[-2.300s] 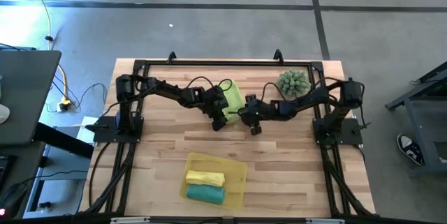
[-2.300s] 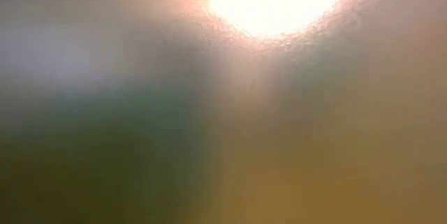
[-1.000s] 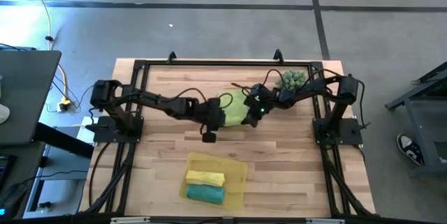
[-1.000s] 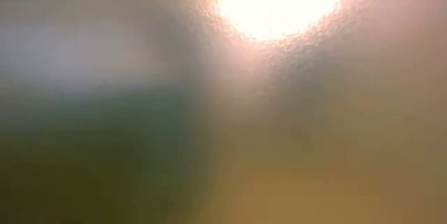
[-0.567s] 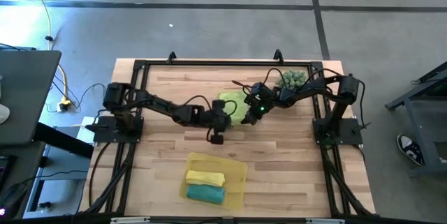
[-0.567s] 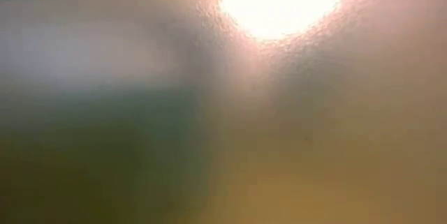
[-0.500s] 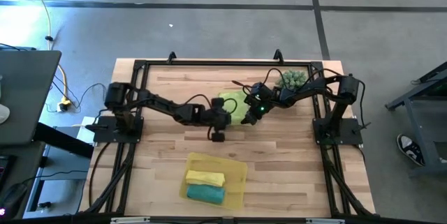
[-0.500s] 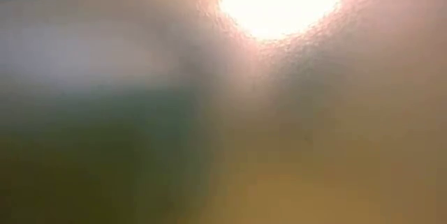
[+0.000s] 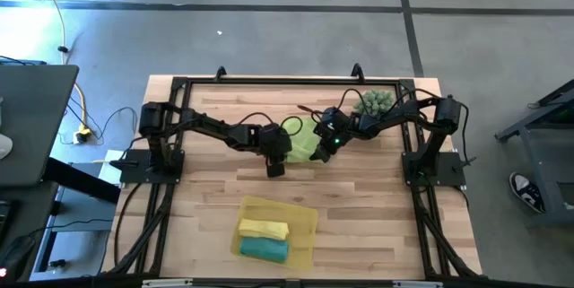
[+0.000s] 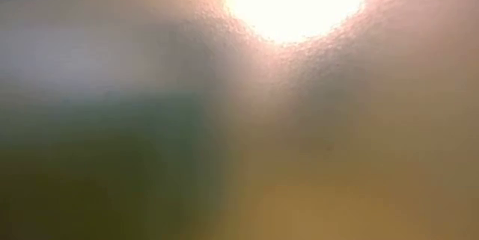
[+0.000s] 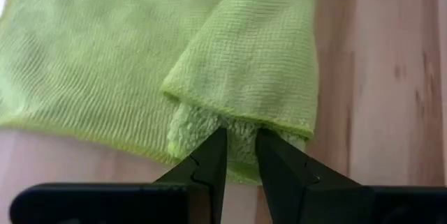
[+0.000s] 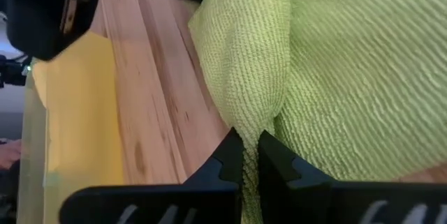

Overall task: Roll microfiber towels into tight, uniform cylinder then place into a basket
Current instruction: Roll the green towel

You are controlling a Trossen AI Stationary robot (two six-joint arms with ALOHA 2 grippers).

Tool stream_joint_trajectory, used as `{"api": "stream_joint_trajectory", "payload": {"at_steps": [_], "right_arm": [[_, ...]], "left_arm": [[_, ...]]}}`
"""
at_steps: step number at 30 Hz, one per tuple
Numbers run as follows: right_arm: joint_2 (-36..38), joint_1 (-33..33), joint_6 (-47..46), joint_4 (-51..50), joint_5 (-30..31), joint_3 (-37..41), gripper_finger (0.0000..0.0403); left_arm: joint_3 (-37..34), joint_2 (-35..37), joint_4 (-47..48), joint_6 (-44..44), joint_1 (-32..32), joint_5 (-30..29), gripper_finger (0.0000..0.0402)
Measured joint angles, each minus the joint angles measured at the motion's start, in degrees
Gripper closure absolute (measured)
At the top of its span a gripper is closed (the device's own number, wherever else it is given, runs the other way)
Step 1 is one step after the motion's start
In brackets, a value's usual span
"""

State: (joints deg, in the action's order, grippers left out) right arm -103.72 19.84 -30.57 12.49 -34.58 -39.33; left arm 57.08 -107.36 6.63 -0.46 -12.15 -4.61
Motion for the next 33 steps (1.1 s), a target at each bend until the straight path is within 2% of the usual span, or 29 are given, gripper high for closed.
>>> {"api": "stream_joint_trajectory", "payload": {"at_steps": [6,9,12,15,19,24,27,33], "right_arm": [[-0.1,0.0,4.5,0.4,0.0,-0.1,0.0391],[-0.1,0.0,8.4,-0.2,0.0,-1.0,0.0362],[-0.2,0.0,8.4,-0.5,1.7,-2.1,0.0328],[-0.2,0.0,8.6,-2.6,2.6,-3.0,0.0312],[-0.2,0.0,10.8,-4.9,3.3,-3.1,0.0329],[-0.1,0.0,11.5,-6.0,3.9,-3.1,0.0381],[-0.1,0.0,11.5,-5.8,4.0,-3.1,0.0397],[-0.1,0.0,11.1,-5.8,4.1,-3.1,0.0396]], "left_arm": [[0.0,-1.1,-0.6,3.3,-1.2,3.4,0.0330],[0.3,-2.2,-1.2,3.4,-1.2,3.9,0.0330],[0.3,-2.9,-0.7,3.3,-1.0,3.9,0.0330],[0.2,-1.3,1.1,3.2,-0.4,3.6,0.0330],[-0.2,2.6,3.9,2.4,0.9,2.3,0.0330],[-0.1,6.8,3.0,2.6,1.7,2.7,0.0330],[-0.1,6.9,-1.3,-1.6,2.9,2.5,0.0329],[-0.1,3.6,-8.1,-7.7,3.9,2.8,0.0308]]}}
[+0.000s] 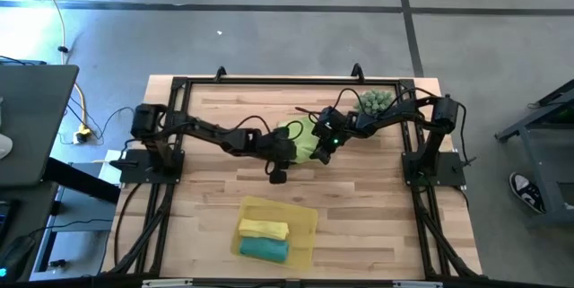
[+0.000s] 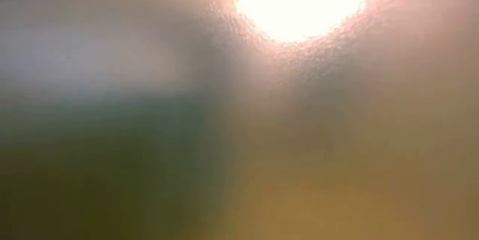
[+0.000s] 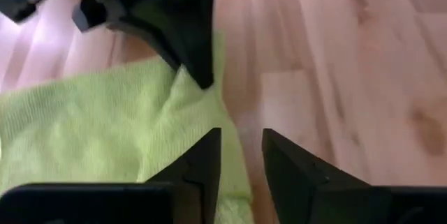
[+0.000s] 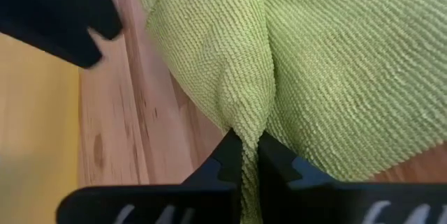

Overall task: Roll microfiber towels into tight, uniform cylinder then place into a basket
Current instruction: Roll the green towel

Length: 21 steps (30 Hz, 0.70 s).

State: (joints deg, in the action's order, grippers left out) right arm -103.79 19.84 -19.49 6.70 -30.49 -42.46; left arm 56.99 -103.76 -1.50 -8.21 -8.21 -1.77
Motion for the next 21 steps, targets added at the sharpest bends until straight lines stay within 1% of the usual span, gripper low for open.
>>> {"api": "stream_joint_trajectory", "payload": {"at_steps": [3,7,9,13,15,17,19,21], "right_arm": [[0.0,0.0,-0.1,0.1,0.0,0.0,0.0396],[0.0,0.0,-0.1,0.1,0.0,0.0,0.0396],[0.0,0.0,-0.1,0.2,0.0,0.0,0.0396],[0.0,0.0,0.0,0.2,0.1,0.0,0.0396],[0.0,0.0,0.0,0.4,0.2,0.0,0.0396],[0.0,0.0,0.0,0.4,0.3,0.0,0.0396],[0.0,0.0,0.0,0.5,0.3,0.0,0.0396],[0.0,0.0,0.3,0.6,0.3,0.0,0.0396]], "left_arm": [[0.0,-1.8,-1.2,-0.4,-0.2,-1.5,0.0284],[0.0,-3.6,-1.7,1.0,-0.7,-6.2,0.0248],[0.1,-4.3,-1.6,2.3,-1.1,-6.7,0.0233],[0.2,-5.0,2.2,3.9,-1.8,-6.9,0.0213],[0.1,-5.3,4.1,6.3,-2.0,-6.2,0.0212],[0.2,-5.1,5.1,9.1,-2.0,-4.6,0.0223],[0.2,-5.5,5.0,10.4,-1.8,-3.5,0.0245],[0.2,-5.5,4.7,10.6,-1.5,-3.2,0.0277]]}}
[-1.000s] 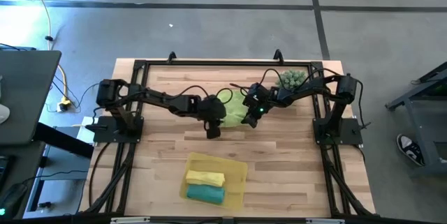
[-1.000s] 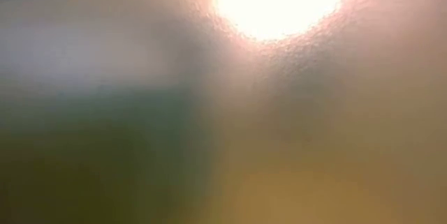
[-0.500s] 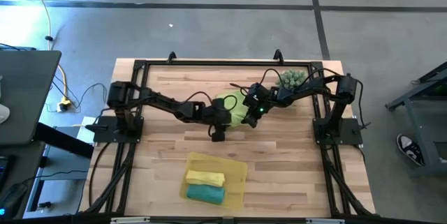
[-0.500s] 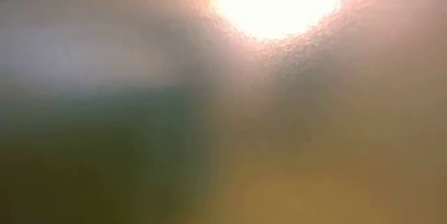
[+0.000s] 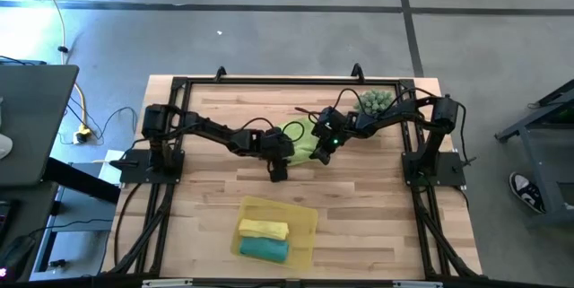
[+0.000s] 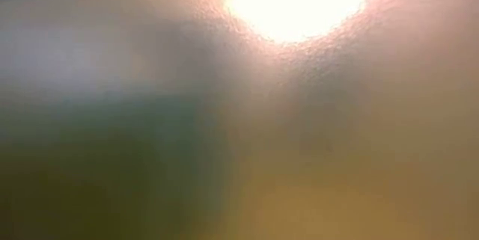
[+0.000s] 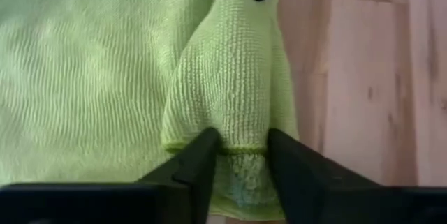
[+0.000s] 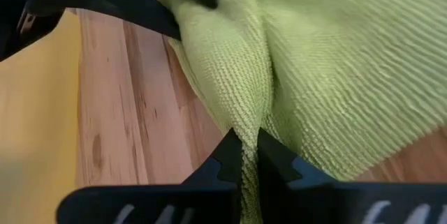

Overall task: Roll microfiber towels into tight, uniform cylinder then place into a basket
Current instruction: Roll the green towel

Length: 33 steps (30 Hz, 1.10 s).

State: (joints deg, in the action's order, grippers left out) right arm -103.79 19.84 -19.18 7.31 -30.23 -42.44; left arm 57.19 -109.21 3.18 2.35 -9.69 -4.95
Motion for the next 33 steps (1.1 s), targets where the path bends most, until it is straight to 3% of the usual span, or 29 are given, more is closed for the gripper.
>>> {"api": "stream_joint_trajectory", "payload": {"at_steps": [6,12,16,20,24,29,33], "right_arm": [[0.0,0.0,1.6,0.4,0.0,0.0,0.0373],[2.1,0.0,9.1,-1.5,-1.2,0.1,0.0314],[7.4,-0.4,17.6,-5.7,-0.6,0.2,0.0295],[13.6,-5.0,30.8,-11.0,9.0,0.1,0.0294],[16.9,-13.3,42.2,-10.9,20.4,0.1,0.0293],[14.2,-22.0,50.4,-6.3,35.1,0.2,0.0293],[9.6,-23.9,53.1,-2.7,47.3,0.2,0.0292]], "left_arm": [[0.0,0.0,0.3,2.2,-1.0,4.0,0.0386],[0.0,0.0,0.5,5.0,-4.4,12.2,0.0392],[-0.1,-0.1,1.6,5.0,-7.7,21.6,0.0397],[-0.2,-0.1,3.3,5.0,-11.2,27.5,0.0397],[-0.1,-0.1,6.0,6.5,-14.3,28.1,0.0398],[0.0,0.0,7.2,6.8,-15.7,27.9,0.0398],[0.0,0.0,7.4,5.9,-15.6,27.8,0.0398]]}}
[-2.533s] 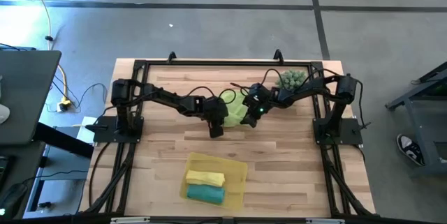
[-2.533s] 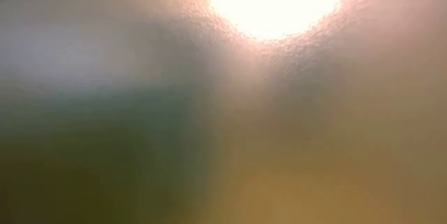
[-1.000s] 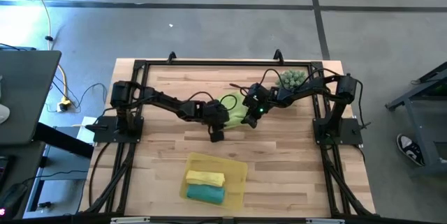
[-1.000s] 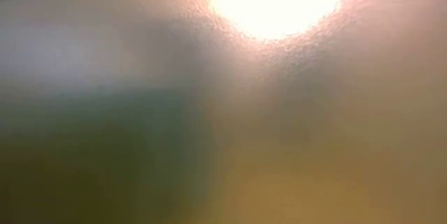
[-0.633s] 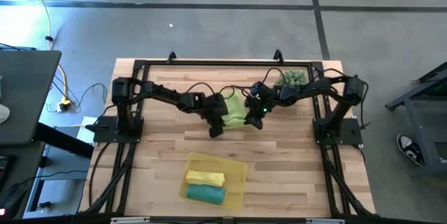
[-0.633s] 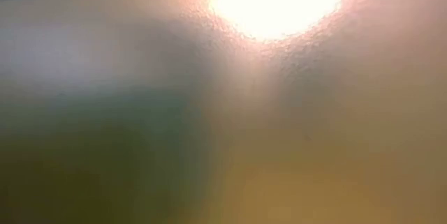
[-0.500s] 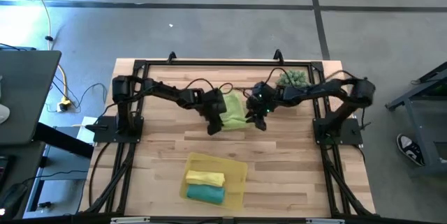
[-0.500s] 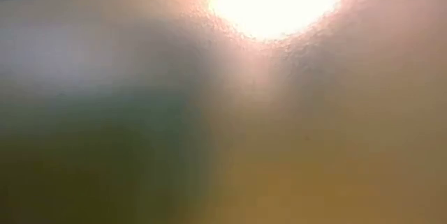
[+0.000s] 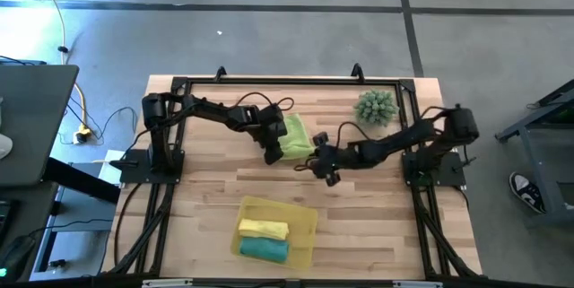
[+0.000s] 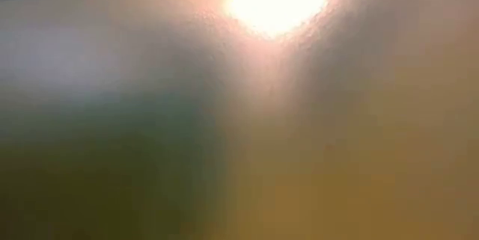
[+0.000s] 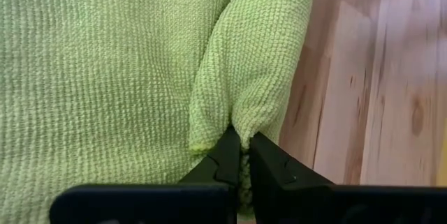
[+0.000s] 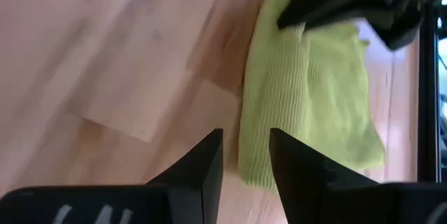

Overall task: Roll microfiber towels into tight, uniform cylinder then place into a basket
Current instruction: Roll the green towel

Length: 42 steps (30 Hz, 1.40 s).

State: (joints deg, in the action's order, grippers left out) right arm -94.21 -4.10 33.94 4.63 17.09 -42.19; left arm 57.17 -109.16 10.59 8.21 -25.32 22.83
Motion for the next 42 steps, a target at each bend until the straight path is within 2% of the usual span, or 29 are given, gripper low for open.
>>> {"api": "stream_joint_trajectory", "payload": {"at_steps": [2,6,10,18,21,28,36,42], "right_arm": [[-1.9,0.2,0.1,1.0,1.4,0.0,0.0292],[-4.5,1.1,-0.7,2.6,-1.7,0.0,0.0292],[-5.6,1.9,-2.0,3.4,-1.1,0.0,0.0288],[-5.7,3.7,-1.9,6.1,-1.0,0.0,0.0216],[-5.9,4.6,-1.5,6.6,-1.2,0.0,0.0202],[-8.6,7.6,-1.4,9.2,-4.3,-0.3,0.0198],[-10.9,9.3,1.5,14.0,-4.7,-0.3,0.0200],[-13.4,11.4,-1.0,14.8,-7.2,-0.3,0.0227]], "left_arm": [[0.0,0.0,0.1,-0.2,0.3,0.1,0.0398],[0.0,0.0,0.0,-0.3,0.6,0.1,0.0398],[0.0,0.0,0.1,0.0,0.6,0.1,0.0398],[-0.1,-0.1,-0.1,-0.3,0.6,0.6,0.0398],[-0.1,-0.1,-0.1,-0.4,0.6,0.7,0.0398],[-0.1,-0.2,-0.3,-2.4,0.6,1.6,0.0399],[-0.1,-0.2,-0.4,-6.4,0.7,1.9,0.0399],[-0.1,-0.2,-0.4,-12.3,1.1,2.0,0.0397]]}}
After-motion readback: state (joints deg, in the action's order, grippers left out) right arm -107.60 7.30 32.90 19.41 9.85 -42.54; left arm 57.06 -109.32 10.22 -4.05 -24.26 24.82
